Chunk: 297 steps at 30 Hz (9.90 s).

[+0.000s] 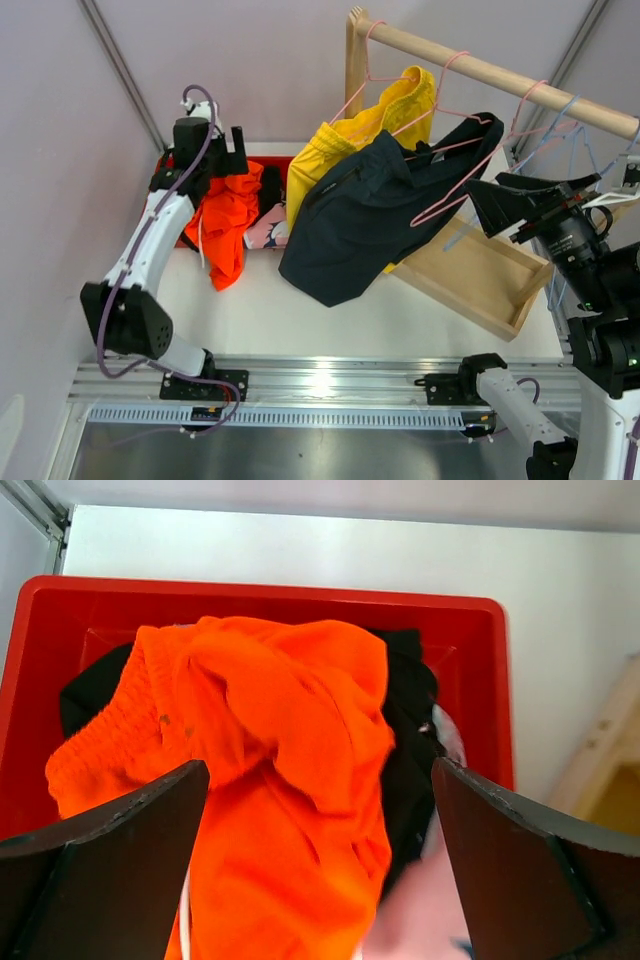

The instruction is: Remove the shorts from the hanger

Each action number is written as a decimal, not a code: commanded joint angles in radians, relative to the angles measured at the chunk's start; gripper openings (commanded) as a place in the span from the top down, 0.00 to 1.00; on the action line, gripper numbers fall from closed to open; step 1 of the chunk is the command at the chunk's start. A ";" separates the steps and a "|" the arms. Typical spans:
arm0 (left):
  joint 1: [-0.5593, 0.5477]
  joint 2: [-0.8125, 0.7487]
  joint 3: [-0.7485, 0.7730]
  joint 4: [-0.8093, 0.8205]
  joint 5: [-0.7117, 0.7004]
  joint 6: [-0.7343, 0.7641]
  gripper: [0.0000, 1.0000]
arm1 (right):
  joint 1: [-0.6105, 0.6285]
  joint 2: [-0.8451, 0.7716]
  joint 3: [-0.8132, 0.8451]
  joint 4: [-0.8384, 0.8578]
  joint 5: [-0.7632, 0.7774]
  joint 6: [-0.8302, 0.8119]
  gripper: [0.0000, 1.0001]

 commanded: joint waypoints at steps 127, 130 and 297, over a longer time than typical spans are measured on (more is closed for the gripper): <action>-1.166 -0.605 -0.491 0.346 0.151 -0.077 0.82 | 0.289 0.149 -0.141 0.419 0.369 0.299 1.00; -1.177 -0.615 -0.519 0.347 0.144 -0.091 0.81 | 0.283 0.148 -0.143 0.423 0.367 0.305 1.00; 0.175 -0.190 0.001 -0.041 -0.052 -0.097 0.01 | 0.244 0.057 -0.204 0.670 -0.302 0.248 0.01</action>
